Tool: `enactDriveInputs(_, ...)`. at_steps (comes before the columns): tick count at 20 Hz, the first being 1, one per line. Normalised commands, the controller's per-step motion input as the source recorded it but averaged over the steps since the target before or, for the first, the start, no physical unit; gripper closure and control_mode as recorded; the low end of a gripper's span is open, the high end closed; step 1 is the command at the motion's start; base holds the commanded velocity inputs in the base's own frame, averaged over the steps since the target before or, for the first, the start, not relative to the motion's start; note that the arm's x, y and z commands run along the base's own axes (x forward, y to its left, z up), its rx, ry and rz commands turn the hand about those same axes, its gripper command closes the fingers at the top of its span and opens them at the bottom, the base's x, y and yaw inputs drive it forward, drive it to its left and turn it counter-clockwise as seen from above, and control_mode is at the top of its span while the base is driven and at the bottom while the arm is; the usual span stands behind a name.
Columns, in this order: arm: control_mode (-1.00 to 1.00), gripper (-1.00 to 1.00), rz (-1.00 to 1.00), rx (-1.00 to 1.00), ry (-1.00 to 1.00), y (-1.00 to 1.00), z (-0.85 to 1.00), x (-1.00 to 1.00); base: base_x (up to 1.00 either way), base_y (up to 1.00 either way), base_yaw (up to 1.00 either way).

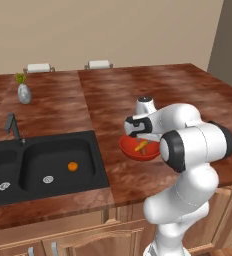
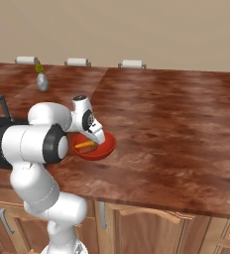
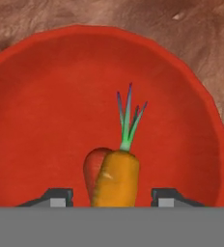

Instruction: Pick the carrots from the cabinet and place them in one bowl. Pick the tangerine from the sink and place it in the other bowl.

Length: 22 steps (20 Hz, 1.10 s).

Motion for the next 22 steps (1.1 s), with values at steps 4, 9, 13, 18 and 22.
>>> enactDriveInputs(4, -1.00, -1.00, 0.00, 0.00, 0.00, -0.09, -0.10, 0.00, 0.00, 0.00, 0.00)
enactDriveInputs(9, -1.00, -1.00, 0.00, 0.00, 0.00, -0.07, -0.06, 0.00, 0.00, 0.00, 0.00)
enactDriveInputs(13, -1.00, -1.00, 0.00, 0.01, 0.00, -0.01, 0.00, 0.00, 0.00, 0.00, 0.00)
enactDriveInputs(18, -1.00, -1.00, 0.00, 0.02, 0.00, 0.03, 0.13, 0.00, 0.00, 0.00, 0.00)
enactDriveInputs(22, -1.00, -1.00, 0.01, 0.02, 0.00, 0.09, 0.25, -0.05, 0.00, 0.00, 0.00)
